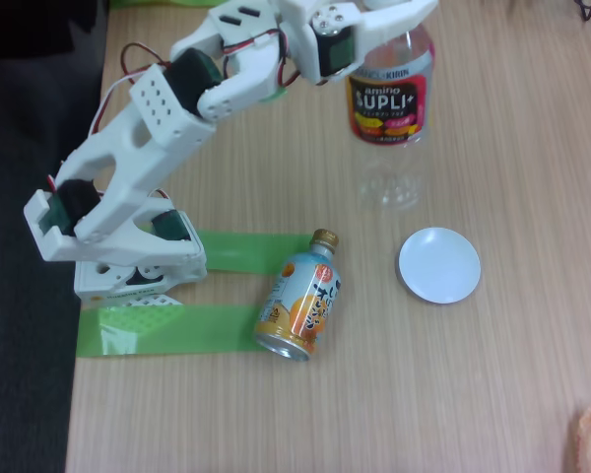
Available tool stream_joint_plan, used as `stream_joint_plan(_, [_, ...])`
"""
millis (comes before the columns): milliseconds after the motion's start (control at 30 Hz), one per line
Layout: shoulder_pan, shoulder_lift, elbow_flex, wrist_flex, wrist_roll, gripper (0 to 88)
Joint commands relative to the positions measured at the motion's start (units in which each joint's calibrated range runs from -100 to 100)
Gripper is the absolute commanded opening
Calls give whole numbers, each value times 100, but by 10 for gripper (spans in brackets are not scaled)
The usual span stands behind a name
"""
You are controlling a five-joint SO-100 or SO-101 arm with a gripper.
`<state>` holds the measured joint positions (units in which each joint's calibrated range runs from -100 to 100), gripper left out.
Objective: Pick up the plastic bottle and stand it up on the white place
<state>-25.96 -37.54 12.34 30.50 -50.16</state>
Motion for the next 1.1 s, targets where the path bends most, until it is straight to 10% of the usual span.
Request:
stream_joint_plan(0, [18,104,-25,-303,-156,42])
stream_joint_plan(1067, [1626,2683,-16,-2501,-991,42])
